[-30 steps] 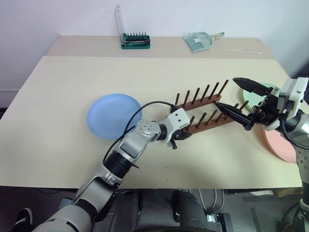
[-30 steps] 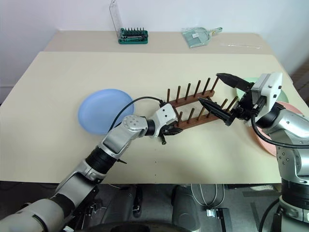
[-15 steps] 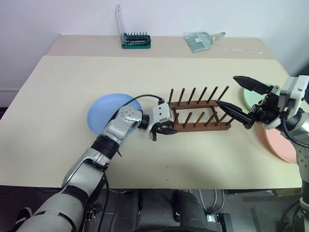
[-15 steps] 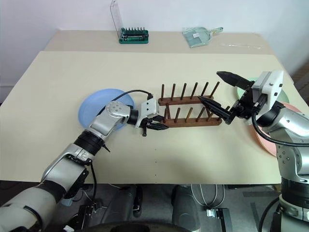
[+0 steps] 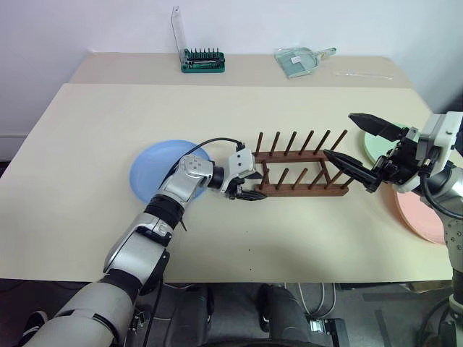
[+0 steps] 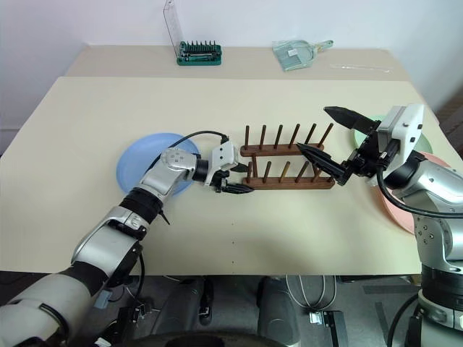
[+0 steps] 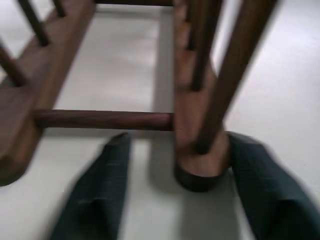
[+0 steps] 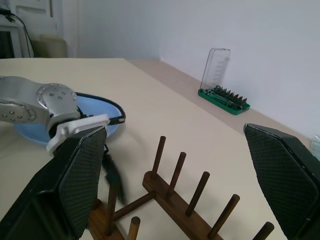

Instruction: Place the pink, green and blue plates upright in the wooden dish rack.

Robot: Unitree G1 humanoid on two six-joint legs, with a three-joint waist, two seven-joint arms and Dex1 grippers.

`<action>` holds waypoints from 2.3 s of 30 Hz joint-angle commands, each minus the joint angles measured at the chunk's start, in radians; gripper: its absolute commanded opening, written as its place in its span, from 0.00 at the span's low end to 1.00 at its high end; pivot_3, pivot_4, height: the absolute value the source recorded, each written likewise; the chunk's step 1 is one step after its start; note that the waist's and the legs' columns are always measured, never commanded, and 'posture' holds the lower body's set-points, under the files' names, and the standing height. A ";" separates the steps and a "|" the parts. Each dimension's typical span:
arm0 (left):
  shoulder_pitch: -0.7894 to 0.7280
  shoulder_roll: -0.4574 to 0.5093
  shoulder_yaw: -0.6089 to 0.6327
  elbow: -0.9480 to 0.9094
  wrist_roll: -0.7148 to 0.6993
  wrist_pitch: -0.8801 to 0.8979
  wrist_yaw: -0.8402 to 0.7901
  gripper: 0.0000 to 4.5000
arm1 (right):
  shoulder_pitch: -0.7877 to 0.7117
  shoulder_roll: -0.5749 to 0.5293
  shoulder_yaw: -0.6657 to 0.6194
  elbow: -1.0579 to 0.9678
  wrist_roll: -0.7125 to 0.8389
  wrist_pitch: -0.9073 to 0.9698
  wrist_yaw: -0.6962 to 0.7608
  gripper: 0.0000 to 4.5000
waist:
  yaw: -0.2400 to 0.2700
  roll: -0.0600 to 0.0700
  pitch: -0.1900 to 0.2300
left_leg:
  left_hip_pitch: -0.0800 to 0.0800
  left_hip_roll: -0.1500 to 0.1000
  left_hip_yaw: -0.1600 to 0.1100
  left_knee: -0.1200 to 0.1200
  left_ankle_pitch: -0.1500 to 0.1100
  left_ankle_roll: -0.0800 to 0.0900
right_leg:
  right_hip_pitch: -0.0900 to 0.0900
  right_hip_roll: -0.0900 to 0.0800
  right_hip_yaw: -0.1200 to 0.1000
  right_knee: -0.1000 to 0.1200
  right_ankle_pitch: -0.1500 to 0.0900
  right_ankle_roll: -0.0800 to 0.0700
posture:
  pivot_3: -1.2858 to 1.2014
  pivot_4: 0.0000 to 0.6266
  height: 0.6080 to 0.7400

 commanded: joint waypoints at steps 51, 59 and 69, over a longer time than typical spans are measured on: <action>0.112 0.088 -0.238 -0.574 0.085 0.354 0.215 0.00 | 0.099 -0.046 0.310 0.329 -0.589 -0.331 -0.025 0.01 | 0.000 0.001 0.000 | 0.002 0.000 0.000 0.000 0.000 0.000 | 0.002 0.000 0.001 0.000 0.000 0.000 | 0.52 0.24 0.88; 0.005 0.031 -0.200 -0.295 0.178 0.151 0.322 0.00 | 0.014 -0.025 0.346 0.440 -0.652 -0.400 -0.071 0.01 | 0.000 0.001 0.000 | 0.002 -0.001 0.000 0.001 0.000 0.000 | 0.002 0.000 0.001 0.000 0.000 0.000 | 0.52 0.24 0.88; -0.034 -0.012 -0.166 -0.162 0.201 0.062 0.323 0.00 | -0.114 -0.013 0.395 0.624 -0.728 -0.506 -0.105 0.01 | -0.001 0.001 0.000 | 0.002 -0.001 0.000 0.000 0.000 0.000 | 0.002 0.000 0.001 0.000 0.000 0.000 | 0.52 0.24 0.88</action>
